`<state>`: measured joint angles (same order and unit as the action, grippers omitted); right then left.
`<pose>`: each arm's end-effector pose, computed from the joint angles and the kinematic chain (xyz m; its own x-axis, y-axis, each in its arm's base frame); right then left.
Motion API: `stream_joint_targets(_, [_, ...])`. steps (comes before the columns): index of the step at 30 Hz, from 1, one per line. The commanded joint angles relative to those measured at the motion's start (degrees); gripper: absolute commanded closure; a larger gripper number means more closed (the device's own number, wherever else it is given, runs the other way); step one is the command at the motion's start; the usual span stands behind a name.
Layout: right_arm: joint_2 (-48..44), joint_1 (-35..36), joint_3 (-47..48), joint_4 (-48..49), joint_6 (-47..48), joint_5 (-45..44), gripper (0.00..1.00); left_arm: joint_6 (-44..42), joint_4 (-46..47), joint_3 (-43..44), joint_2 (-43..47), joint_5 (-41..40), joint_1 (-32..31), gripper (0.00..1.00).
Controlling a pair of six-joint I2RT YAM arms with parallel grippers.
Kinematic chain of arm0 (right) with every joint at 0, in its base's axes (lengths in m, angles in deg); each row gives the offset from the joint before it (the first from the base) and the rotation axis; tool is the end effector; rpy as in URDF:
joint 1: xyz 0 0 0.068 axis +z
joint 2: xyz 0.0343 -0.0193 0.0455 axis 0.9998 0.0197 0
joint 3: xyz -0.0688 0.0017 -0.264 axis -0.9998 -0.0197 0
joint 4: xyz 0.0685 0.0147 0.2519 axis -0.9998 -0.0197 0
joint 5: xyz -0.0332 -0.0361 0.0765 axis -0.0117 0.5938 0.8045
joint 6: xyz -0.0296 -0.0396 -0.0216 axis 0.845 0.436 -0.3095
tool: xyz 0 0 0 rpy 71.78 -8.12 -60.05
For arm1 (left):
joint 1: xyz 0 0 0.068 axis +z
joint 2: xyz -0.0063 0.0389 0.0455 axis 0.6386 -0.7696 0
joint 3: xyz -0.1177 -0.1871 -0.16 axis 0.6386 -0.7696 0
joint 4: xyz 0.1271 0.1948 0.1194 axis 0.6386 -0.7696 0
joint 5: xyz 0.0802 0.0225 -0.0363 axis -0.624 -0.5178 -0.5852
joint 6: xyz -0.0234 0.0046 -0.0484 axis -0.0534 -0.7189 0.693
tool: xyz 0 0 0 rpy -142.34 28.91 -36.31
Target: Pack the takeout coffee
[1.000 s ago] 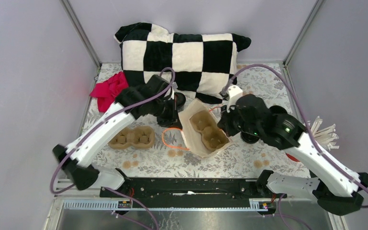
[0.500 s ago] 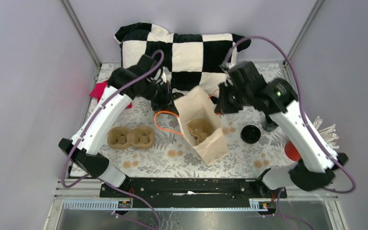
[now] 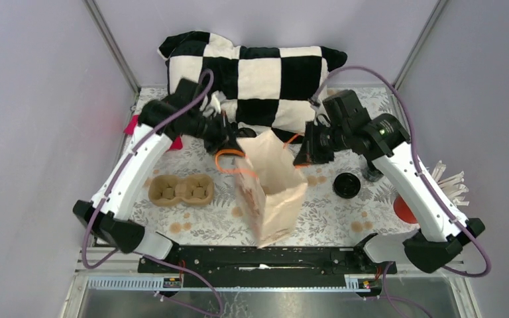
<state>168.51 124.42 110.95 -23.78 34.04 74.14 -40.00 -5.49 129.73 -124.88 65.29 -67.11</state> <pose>0.1998 0.1546 0.4428 -0.8672 0.0128 -0.4977 -0.2973 0.7885 0.5383 0.2391 -0.1465 0.4304 -0.9859 -0.1327 -0.1017 -0.0170 0.6849 -0.7285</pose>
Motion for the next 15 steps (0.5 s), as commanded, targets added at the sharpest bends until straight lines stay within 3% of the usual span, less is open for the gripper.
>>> stream_joint_targets(1, [-1.6, -3.2, -11.5, 3.0, 2.4, 4.8, 1.0, 3.3, 9.0, -21.7, 5.8, 7.3, 0.7, 1.0])
stream_joint_targets(5, [2.3, -1.0, 13.8, -6.4, 4.9, 0.5, 1.0, 0.2, 0.6, 6.5, 2.0, 0.2, 0.0, 1.0])
stream_joint_targets(6, [3.0, -1.0, 16.0, -7.2, 4.9, 0.4, 1.0, -0.6, -1.1, 10.8, 0.3, -0.7, 0.0, 1.0])
stream_joint_targets(7, [2.7, -1.1, 14.0, -6.5, 5.1, 0.3, 1.0, -1.0, -1.8, 9.8, -0.4, -1.6, 0.0, 1.0])
stream_joint_targets(9, [-1.6, -1.5, -2.6, 1.0, 5.2, 0.6, 1.0, -0.9, 2.4, -5.3, 1.4, -2.0, 0.0, 1.0])
stream_joint_targets(11, [-4.6, -5.0, -15.6, 5.7, 3.9, 3.7, 1.0, 0.7, 6.9, -17.3, 2.5, 5.3, 0.8, 1.0])
stream_joint_targets(12, [-4.3, -5.4, -13.8, 3.9, 3.9, 5.6, 1.0, 1.9, 7.6, -15.1, 3.1, 4.9, -0.1, 1.0])
stream_joint_targets(15, [-2.6, -0.6, 4.4, -0.3, 2.7, 1.7, 1.0, 1.0, 4.1, 4.0, 2.9, -3.6, -2.3, 1.0])
